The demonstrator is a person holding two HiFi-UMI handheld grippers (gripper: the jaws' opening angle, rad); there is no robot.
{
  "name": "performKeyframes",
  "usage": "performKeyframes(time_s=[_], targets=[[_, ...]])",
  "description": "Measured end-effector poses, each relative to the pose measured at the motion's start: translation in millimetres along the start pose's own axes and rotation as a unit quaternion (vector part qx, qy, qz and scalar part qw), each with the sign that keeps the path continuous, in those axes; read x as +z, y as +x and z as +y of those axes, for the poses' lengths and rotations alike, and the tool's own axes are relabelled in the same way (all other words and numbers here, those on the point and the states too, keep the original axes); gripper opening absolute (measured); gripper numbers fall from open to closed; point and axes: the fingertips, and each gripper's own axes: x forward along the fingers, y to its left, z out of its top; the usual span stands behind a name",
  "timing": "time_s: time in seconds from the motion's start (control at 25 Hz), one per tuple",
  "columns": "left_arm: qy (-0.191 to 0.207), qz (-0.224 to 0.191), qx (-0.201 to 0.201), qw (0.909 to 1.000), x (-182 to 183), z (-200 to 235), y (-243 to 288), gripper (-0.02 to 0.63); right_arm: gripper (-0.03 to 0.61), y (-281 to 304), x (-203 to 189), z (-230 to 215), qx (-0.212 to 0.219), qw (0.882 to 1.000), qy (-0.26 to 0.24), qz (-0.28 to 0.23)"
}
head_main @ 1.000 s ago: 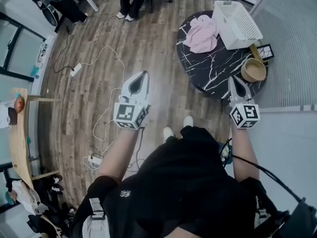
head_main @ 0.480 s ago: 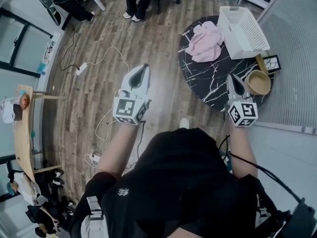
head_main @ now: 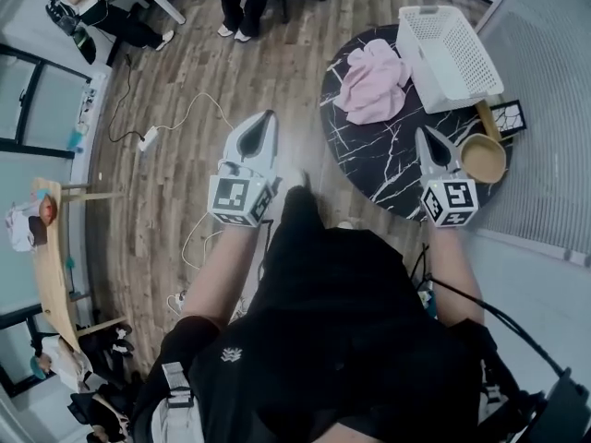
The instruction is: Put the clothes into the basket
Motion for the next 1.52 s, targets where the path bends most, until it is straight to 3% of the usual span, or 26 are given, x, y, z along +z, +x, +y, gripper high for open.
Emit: performKeyframes(time_s=[0.32, 0.56, 0.88, 1.2, 1.36, 1.52], targets=[[-0.009, 0.007, -0.08, 0.9967, -11, 16, 106, 0.006, 0.002, 35, -10, -45, -0.067, 0.997, 0.019, 0.013], [-0.005, 0.002, -0.161, 0.9869, -12, 38, 208, 0.006, 0.002, 79, -5, -76, -0.135, 0.99, 0.036, 0.026], [0.001, 0.012, -0.279, 0.9602, -24, 60, 328, 0.006, 0.002, 147, 3, -101, -0.228, 0.971, 0.064, 0.046], [0.017, 0.012, -0.375, 0.9268, -46, 60, 401, 0.006, 0.002, 194, 12, -111, -0.295, 0.951, 0.074, 0.057], [0.006, 0.013, -0.405, 0.9141, -55, 53, 426, 0.006, 0.002, 206, 6, -117, -0.32, 0.942, 0.081, 0.065], [-0.004, 0.021, -0.421, 0.9066, -69, 47, 438, 0.006, 0.002, 219, -1, -114, -0.318, 0.941, 0.086, 0.073]])
